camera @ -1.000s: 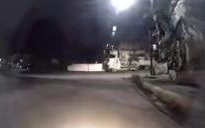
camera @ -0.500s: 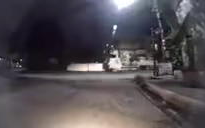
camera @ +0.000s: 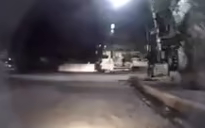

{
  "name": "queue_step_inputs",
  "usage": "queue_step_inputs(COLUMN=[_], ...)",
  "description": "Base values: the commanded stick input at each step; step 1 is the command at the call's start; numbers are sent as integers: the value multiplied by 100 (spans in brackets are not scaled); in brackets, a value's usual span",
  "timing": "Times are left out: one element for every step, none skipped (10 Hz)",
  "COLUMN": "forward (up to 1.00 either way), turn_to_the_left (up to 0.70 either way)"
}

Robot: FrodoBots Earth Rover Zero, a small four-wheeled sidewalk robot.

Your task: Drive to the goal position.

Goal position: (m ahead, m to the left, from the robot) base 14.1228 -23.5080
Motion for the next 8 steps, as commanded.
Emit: queue_step_inputs(forward=[70, 70, 70, 70, 70, 70, 70, 70], turn_to_the_left=[0, 0, 0, 0, 0, 0, 0, 0])
